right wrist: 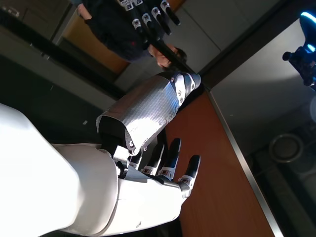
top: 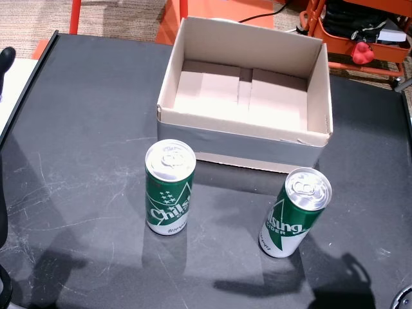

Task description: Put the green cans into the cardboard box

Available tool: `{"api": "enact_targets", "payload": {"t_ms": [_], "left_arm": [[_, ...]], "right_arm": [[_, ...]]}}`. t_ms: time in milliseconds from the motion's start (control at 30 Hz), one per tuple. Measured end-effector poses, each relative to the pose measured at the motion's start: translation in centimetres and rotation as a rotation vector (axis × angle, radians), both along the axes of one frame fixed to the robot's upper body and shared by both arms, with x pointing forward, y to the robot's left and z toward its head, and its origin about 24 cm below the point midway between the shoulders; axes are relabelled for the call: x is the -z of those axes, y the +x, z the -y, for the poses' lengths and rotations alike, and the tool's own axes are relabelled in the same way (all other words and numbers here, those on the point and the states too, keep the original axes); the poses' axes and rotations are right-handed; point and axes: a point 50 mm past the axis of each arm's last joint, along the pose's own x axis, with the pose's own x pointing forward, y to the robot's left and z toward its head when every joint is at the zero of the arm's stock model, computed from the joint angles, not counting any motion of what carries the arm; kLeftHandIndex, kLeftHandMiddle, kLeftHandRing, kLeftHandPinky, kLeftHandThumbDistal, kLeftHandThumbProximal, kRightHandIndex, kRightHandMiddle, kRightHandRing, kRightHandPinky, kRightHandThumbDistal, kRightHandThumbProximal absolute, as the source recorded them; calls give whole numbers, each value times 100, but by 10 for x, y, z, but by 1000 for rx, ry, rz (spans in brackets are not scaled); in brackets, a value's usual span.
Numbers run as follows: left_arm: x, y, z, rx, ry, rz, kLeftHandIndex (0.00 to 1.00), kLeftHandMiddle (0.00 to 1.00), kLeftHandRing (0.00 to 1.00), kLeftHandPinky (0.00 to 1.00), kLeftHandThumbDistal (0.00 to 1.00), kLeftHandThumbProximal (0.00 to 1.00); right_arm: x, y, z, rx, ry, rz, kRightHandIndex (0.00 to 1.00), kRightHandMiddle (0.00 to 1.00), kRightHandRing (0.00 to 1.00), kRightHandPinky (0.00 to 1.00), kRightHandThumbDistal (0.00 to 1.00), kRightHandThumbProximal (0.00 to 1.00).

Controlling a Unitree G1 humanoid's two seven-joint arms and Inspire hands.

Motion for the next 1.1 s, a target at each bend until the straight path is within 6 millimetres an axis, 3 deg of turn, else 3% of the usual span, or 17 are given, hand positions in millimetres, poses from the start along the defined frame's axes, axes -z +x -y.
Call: {"api": "enact_targets", "payload": {"t_ms": [67, 167, 267, 367, 500, 733, 800, 933, 967, 1000, 1033, 1100], "left_arm": [[0, 0, 0, 6, -1, -2, 100, 100, 97, 91, 100, 53], [0, 0, 0, 6, 0, -2, 100, 100, 97, 91, 100, 55], [0, 0, 0, 5, 2, -1, 100, 100, 97, 91, 100, 54], [1, 0, 0, 4, 6, 0, 100, 100, 97, 91, 100, 55], [0, 1, 0, 7, 8, 2, 100, 100, 98, 91, 100, 52], [1, 1, 1, 8, 12, 3, 100, 100, 98, 91, 100, 53], [1, 1, 1, 9, 12, 3, 100, 100, 98, 91, 100, 53], [1, 1, 1, 10, 12, 5, 100, 100, 99, 91, 100, 52], [0, 1, 1, 11, 13, 5, 100, 100, 99, 91, 100, 53], [0, 1, 1, 11, 13, 6, 100, 100, 99, 92, 100, 54], [0, 1, 1, 11, 13, 7, 100, 100, 99, 92, 100, 53], [0, 1, 1, 10, 12, 7, 100, 100, 99, 92, 100, 53]], "right_arm": [[-1, 2, 0, -16, -29, 5, 76, 76, 72, 76, 92, 56], [-1, 5, 3, -13, -58, 7, 76, 73, 68, 72, 82, 61], [-1, 4, 3, 36, -47, -12, 78, 72, 67, 67, 74, 51], [3, -3, 0, 111, -6, -61, 80, 74, 68, 67, 75, 49], [4, -10, -2, 184, -19, -88, 81, 76, 68, 67, 87, 50], [5, -10, 0, 212, -88, -107, 85, 83, 78, 73, 77, 37], [8, -9, 0, 185, -120, -129, 87, 84, 79, 76, 80, 39], [9, -5, -3, 178, -179, -164, 88, 86, 82, 82, 87, 54], [11, -2, -4, 192, -209, -187, 89, 87, 84, 83, 86, 54], [14, 0, -6, 200, -235, -209, 89, 87, 84, 82, 97, 47], [17, 2, -6, 201, -251, -237, 90, 87, 85, 82, 95, 42], [24, 11, -9, 177, -270, -283, 91, 87, 87, 84, 91, 45]]}}
